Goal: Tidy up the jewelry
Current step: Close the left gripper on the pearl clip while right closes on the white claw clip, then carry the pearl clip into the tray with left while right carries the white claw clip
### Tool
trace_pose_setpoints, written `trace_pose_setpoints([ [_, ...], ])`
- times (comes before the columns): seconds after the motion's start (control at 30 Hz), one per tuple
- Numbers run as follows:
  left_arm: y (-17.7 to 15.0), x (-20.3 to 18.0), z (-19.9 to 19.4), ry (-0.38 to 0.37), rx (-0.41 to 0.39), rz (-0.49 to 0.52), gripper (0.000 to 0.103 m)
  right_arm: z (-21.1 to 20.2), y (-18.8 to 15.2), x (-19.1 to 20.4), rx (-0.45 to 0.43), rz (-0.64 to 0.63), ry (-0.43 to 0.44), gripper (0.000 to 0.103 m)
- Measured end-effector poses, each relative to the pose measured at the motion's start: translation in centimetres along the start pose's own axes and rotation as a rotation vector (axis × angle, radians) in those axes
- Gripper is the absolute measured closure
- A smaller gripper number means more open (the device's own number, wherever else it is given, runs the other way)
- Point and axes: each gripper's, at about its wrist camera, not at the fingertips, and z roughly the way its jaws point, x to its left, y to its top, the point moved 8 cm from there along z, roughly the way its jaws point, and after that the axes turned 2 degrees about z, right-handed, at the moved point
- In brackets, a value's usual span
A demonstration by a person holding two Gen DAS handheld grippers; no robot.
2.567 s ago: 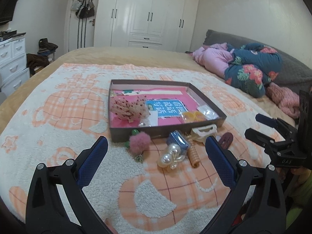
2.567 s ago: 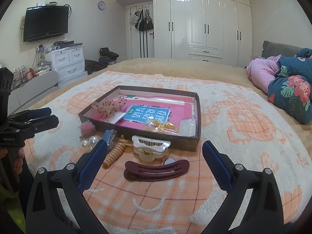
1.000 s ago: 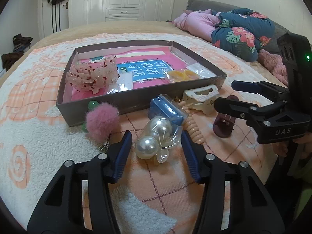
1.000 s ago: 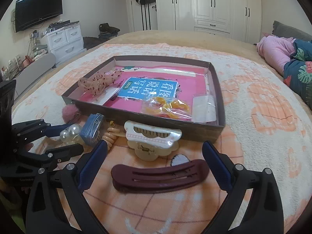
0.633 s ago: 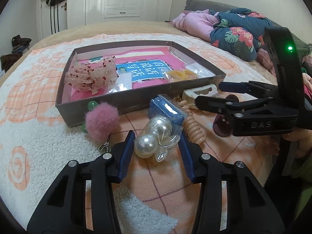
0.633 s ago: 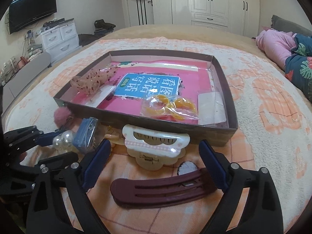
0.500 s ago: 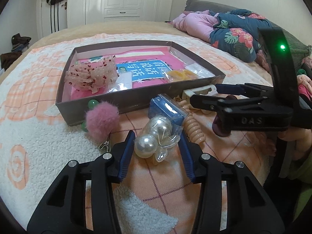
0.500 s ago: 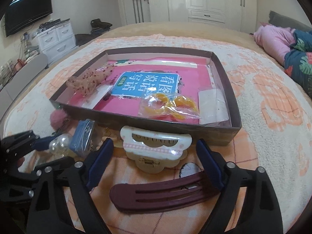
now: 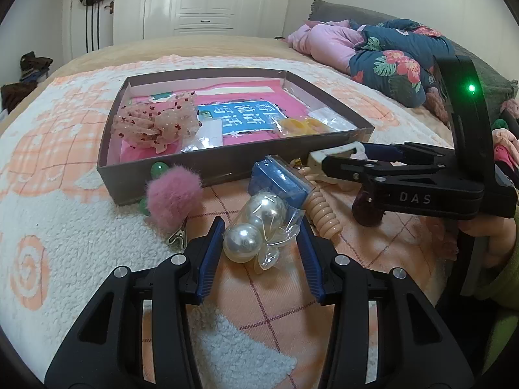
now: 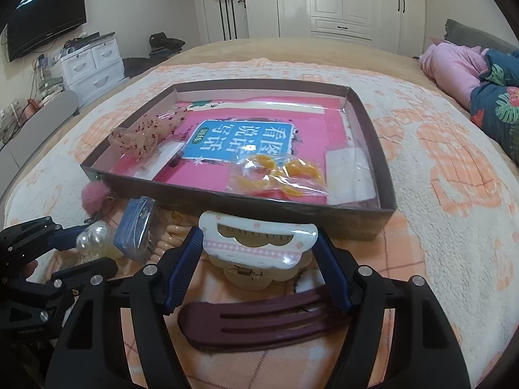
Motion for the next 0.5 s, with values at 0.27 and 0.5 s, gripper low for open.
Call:
trace_pose_setpoints([
  [0.27, 0.1, 0.2, -0.3, 0.002, -0.011, -0.018, 0.066, -1.7, -0.4, -2.2, -0.025, 0.050, -0.019, 0.036],
  [0.5, 0.5, 0.0, -1.2, 0.006, -0.033, -0.019, 0.066, -3.2, -0.6, -3.3, -0.053, 0.065, -0.038, 0.037],
])
